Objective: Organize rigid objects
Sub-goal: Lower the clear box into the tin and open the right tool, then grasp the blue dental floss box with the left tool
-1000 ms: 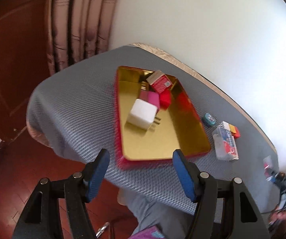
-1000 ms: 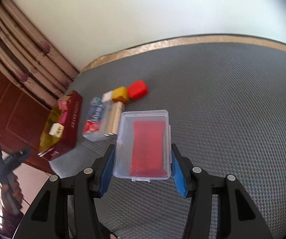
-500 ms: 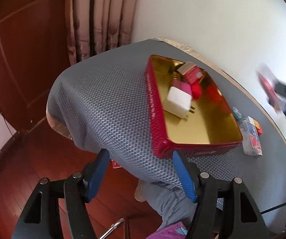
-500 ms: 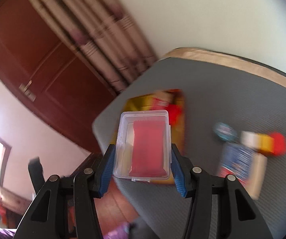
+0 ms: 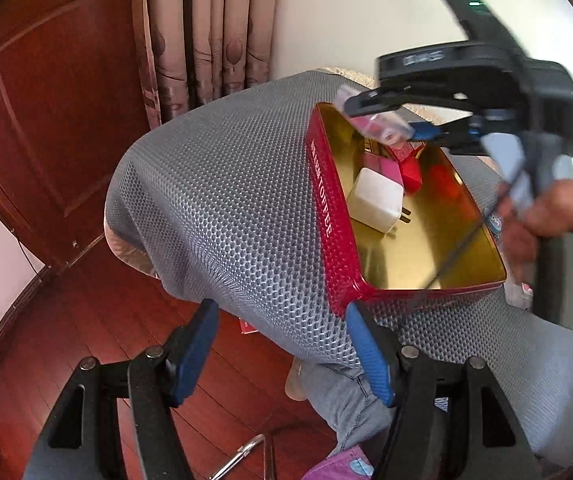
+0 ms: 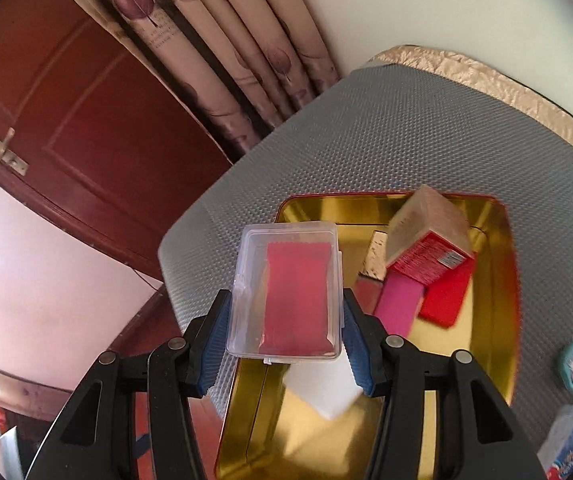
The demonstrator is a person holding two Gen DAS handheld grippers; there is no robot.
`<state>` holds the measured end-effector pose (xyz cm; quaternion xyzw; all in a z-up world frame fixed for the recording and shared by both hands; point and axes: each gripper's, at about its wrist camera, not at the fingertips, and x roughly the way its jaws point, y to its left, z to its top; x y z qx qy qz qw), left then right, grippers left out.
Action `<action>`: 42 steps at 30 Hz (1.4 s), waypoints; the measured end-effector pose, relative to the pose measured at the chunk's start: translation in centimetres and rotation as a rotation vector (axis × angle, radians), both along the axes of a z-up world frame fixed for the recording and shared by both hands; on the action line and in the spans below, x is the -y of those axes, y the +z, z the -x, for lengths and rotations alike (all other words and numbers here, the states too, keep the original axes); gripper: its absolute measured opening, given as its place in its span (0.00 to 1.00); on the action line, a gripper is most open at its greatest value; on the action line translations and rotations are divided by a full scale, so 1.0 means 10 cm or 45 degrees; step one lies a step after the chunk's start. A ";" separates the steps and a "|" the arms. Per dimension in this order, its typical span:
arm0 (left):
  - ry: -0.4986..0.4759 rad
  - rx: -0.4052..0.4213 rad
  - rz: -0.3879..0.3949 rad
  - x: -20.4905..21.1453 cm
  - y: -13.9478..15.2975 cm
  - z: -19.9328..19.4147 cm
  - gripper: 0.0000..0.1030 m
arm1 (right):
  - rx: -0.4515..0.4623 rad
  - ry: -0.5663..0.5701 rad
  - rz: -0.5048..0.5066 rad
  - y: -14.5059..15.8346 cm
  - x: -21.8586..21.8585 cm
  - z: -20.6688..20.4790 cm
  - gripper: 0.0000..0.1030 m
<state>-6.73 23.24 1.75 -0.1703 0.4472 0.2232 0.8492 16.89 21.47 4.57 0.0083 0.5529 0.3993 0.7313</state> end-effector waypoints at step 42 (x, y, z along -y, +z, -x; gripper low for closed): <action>-0.047 -0.204 -0.115 0.14 -0.18 -0.14 0.66 | 0.093 -0.196 -0.287 0.30 1.27 0.83 0.77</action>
